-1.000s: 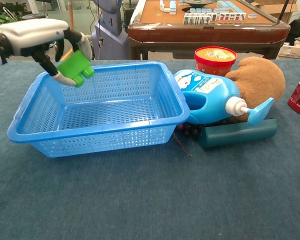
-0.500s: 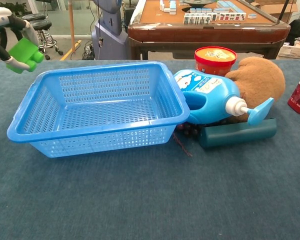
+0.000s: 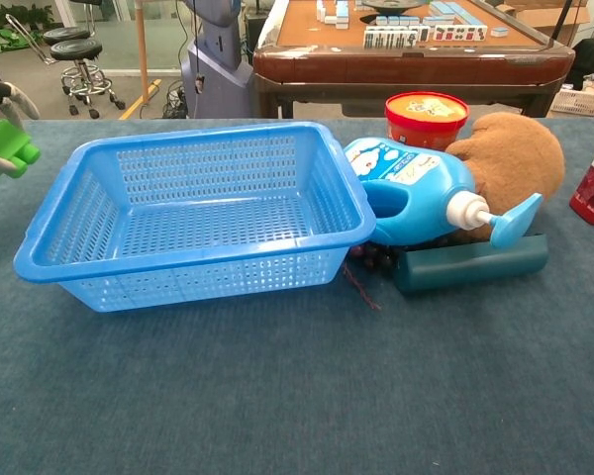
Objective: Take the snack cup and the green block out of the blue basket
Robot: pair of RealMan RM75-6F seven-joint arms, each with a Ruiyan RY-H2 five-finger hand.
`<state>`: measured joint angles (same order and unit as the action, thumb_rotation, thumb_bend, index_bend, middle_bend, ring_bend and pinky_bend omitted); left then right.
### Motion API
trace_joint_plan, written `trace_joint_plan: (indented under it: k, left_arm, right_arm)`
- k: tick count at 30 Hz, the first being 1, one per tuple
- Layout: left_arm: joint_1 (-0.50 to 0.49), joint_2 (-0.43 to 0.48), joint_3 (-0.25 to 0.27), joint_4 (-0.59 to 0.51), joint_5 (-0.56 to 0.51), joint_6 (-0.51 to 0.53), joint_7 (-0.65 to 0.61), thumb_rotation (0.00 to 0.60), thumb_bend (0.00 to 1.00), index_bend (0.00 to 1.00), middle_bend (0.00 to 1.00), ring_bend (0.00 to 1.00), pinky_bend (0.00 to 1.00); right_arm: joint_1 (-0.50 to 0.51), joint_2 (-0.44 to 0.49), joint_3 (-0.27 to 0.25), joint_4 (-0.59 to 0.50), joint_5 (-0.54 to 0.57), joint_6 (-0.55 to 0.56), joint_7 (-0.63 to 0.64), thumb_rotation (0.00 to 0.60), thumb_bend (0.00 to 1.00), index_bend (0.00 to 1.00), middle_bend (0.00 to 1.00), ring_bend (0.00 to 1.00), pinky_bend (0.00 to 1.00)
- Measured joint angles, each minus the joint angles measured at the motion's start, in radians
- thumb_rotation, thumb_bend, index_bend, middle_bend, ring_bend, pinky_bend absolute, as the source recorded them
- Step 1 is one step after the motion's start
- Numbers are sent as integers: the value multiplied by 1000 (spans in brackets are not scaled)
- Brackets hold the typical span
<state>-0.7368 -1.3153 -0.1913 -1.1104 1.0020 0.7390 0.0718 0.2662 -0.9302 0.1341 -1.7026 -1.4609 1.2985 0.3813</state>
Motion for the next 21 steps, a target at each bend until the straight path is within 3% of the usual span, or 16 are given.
trace_joint_plan:
  k: [3,5,14,21]
  left_arm:
    - [0,23,-1,-52,-15,-20,4,600,190,39,137,100,253]
    - [5,32,-4,-81,-16,-2,10,600,188,14,118,82,233]
    - [75,83,-21,-270,-16,207,47,600,189,35,116,84,227]
    - [185,133,1,-449,11,403,92,600,188,69,116,92,227]
  right_arm:
    - [-1,0,0,2,5,-1,-1,600,278,0,108,25,161]
    - [-3,2,0,4,8,-2,-2,600,279,0,108,25,161]
    - [-22,1,-8,22,18,14,-40,600,279,1,109,38,190]
    - [-42,-3,-28,26,25,22,-137,600,310,14,138,49,208]
